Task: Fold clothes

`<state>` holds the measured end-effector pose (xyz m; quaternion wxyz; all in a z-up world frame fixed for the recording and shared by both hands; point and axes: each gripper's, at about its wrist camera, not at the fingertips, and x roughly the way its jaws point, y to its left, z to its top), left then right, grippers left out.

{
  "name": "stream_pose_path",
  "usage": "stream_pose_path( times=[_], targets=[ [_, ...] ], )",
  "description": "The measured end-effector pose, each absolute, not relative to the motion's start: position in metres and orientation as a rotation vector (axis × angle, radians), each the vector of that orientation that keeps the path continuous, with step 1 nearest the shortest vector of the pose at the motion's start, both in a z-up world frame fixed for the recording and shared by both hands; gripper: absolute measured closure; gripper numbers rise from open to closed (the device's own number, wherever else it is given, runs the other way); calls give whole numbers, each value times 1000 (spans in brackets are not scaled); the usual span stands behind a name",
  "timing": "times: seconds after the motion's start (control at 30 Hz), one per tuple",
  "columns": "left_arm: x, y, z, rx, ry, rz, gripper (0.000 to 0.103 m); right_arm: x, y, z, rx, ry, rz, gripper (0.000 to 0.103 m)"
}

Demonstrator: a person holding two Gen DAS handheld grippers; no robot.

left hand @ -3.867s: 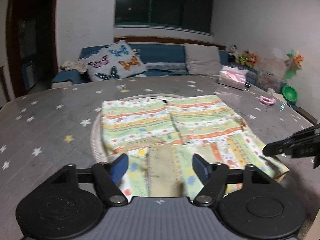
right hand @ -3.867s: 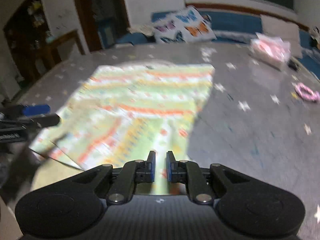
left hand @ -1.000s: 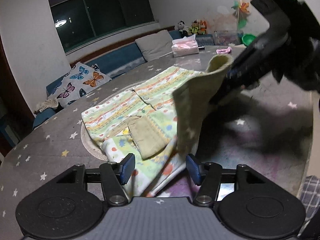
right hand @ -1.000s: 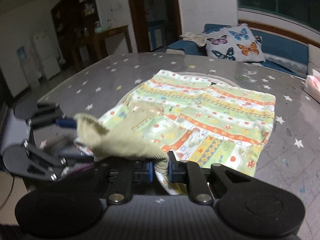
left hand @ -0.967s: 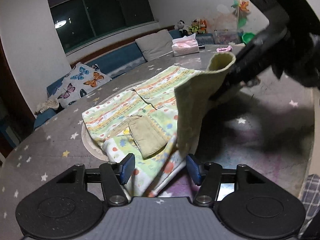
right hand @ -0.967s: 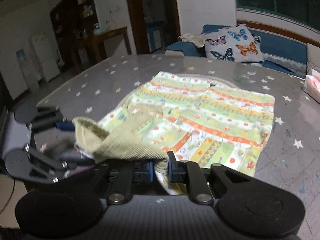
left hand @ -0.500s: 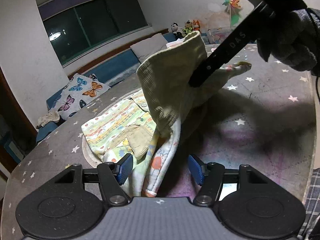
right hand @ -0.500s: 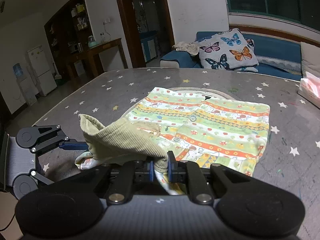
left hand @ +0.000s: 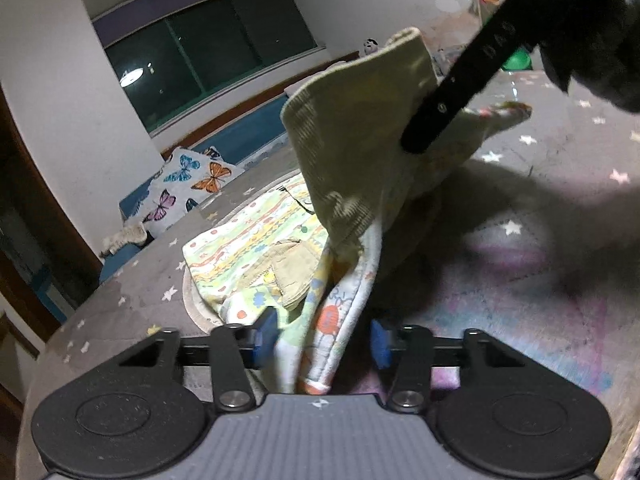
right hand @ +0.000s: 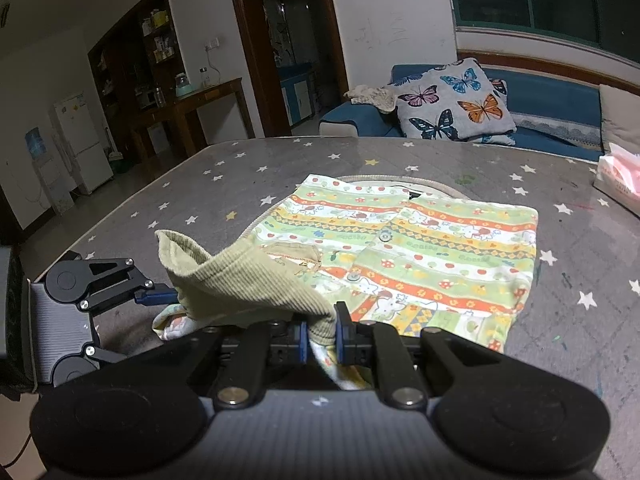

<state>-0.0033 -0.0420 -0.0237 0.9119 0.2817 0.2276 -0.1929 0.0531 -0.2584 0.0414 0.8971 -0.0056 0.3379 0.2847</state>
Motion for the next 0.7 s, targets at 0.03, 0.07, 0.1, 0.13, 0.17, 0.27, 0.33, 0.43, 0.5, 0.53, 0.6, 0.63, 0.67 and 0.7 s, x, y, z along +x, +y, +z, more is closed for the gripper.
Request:
stream_pose_path(
  times=[0.03,0.07,0.1,0.13,0.17,0.27,0.33,0.43,0.5,0.53,0.6,0.63,0.67,0.7],
  targets=[
    [-3,-40,-23,583,470,-397,66,52,-258,41,-16,698,591,92],
    [-1,-37,-22,578,474,-399,76,51,-258,41,-20,696,592,92],
    [0,-34,-21,570,480,-401,86,50,-258,41,-24,694,593,92],
    [0,-32,-19,561,482,-405,91,49,-258,41,-26,693,595,92],
    [-1,-29,-17,552,480,-410,95,47,-258,41,-29,691,597,93],
    [-11,-25,-6,543,459,-427,98,36,-258,44,-54,676,610,93],
    [-23,-22,5,531,450,-452,98,22,-261,52,-57,667,632,94],
    [-46,-16,27,508,441,-503,98,-2,-268,67,-63,650,667,94],
    [-64,-11,43,494,426,-532,98,-18,-272,77,-67,639,690,94],
    [-71,-8,51,483,419,-544,98,-26,-274,82,-68,633,702,94],
    [-71,-5,58,461,422,-550,98,-38,-277,90,-68,625,720,94],
    [-70,-4,61,450,426,-551,98,-42,-278,91,-62,628,728,94],
    [-68,-2,64,440,429,-552,98,-42,-277,91,-64,632,729,94],
    [-67,-1,66,429,433,-553,98,-39,-275,89,-72,641,727,94]
  ],
)
